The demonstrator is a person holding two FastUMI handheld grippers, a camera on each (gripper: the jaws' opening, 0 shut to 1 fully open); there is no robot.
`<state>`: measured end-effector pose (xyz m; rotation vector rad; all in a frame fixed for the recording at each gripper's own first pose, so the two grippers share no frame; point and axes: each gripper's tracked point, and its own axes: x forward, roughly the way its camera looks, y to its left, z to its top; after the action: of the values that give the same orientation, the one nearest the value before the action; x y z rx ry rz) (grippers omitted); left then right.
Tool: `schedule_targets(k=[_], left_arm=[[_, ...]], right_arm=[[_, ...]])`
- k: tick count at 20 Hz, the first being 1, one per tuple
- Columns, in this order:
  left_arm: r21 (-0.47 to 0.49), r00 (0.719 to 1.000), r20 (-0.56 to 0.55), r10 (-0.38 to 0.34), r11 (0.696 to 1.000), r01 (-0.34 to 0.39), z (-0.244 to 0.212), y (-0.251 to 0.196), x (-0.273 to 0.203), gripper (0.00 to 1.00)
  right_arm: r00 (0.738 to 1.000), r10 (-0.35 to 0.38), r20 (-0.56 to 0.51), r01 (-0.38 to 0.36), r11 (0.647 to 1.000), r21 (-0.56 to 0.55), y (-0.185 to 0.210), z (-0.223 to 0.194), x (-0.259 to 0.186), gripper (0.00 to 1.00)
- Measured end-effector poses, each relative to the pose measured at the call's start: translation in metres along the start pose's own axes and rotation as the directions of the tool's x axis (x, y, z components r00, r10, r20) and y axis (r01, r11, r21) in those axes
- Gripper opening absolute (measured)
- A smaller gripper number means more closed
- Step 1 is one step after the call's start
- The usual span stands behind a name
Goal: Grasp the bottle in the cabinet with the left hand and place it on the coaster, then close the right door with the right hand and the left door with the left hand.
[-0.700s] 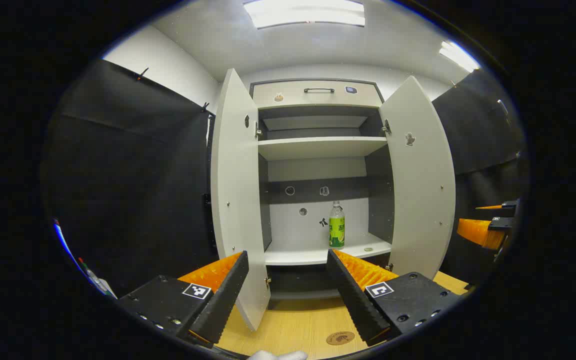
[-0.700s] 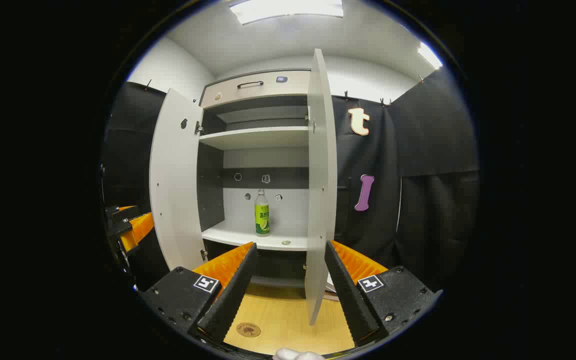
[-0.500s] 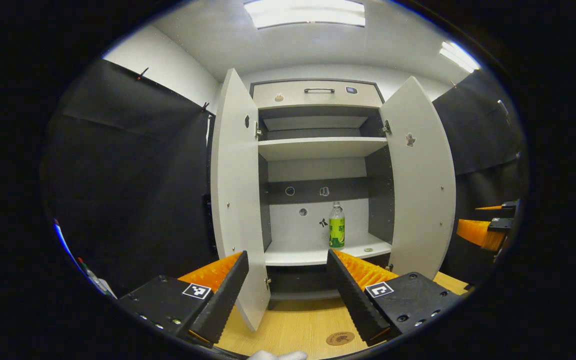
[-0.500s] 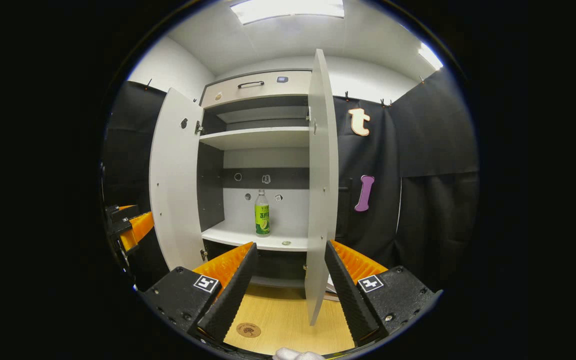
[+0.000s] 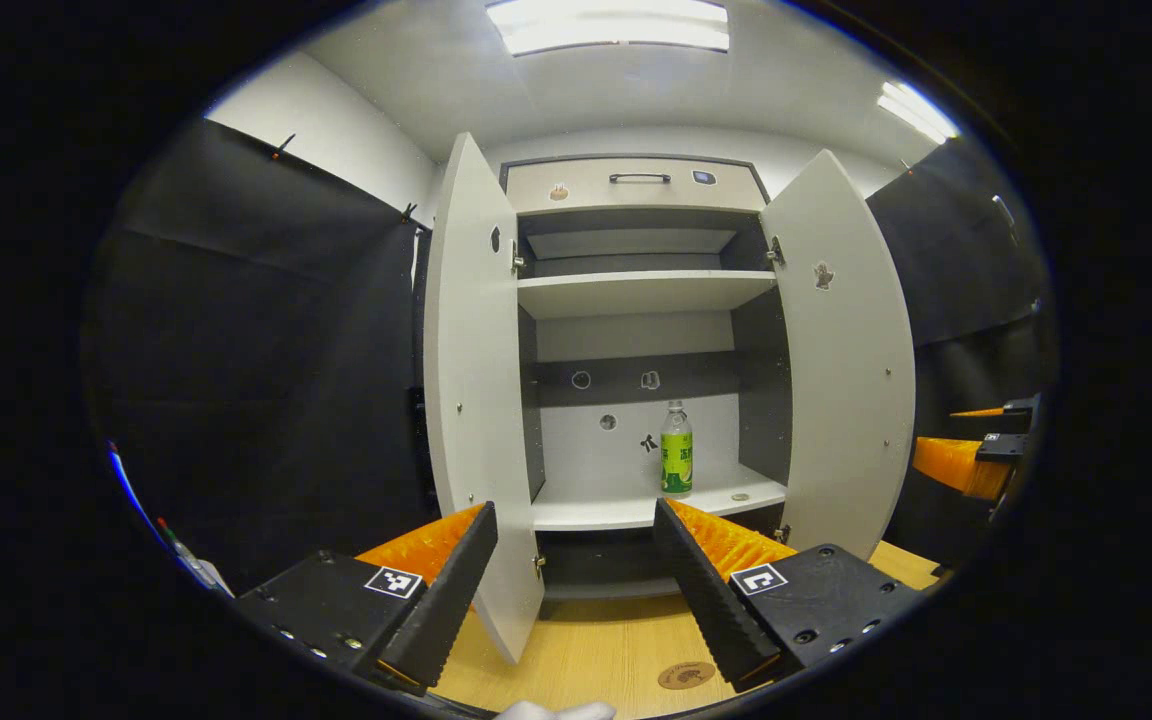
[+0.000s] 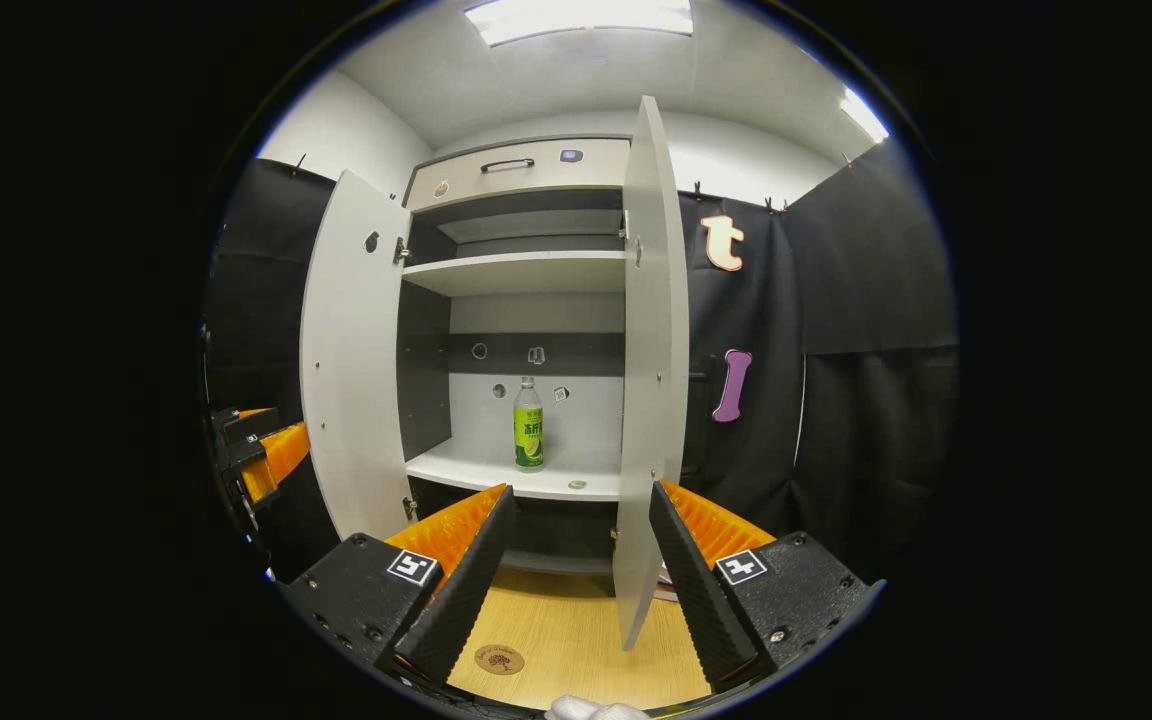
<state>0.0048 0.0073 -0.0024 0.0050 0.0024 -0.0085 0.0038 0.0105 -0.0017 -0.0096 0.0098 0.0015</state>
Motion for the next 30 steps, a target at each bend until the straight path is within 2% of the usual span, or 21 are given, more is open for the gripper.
schedule_targets(k=[4,9,13,17,24,30], left_arm=[[0.002,1.000,0.000,-0.011,1.000,0.011,-0.001,-0.003,0.012,0.96],[0.009,0.997,0.043,-0.060,0.998,0.060,0.010,-0.023,0.057,0.96],[-0.017,0.988,0.080,-0.133,0.991,0.135,0.024,-0.059,0.116,0.96],[-0.035,0.980,0.116,-0.159,0.986,0.164,0.040,-0.091,0.187,0.96],[-0.086,0.982,0.101,-0.158,0.982,0.167,0.037,-0.139,0.308,0.96],[-0.088,0.988,0.041,-0.150,0.984,0.153,-0.006,-0.169,0.379,0.96]], right_arm=[[1.000,-0.006,-0.008,0.006,1.000,-0.005,0.000,-0.001,0.001,0.83],[0.999,-0.034,-0.021,0.034,0.999,-0.009,-0.003,0.000,-0.001,0.83],[0.997,-0.075,-0.030,0.074,0.997,-0.018,-0.006,0.005,-0.002,0.83],[0.993,-0.112,-0.046,0.110,0.993,-0.038,-0.020,0.005,-0.004,0.83],[0.990,-0.119,-0.074,0.116,0.992,-0.049,-0.024,0.001,0.008,0.83],[0.990,-0.121,-0.075,0.117,0.991,-0.062,-0.026,0.003,0.021,0.83]])
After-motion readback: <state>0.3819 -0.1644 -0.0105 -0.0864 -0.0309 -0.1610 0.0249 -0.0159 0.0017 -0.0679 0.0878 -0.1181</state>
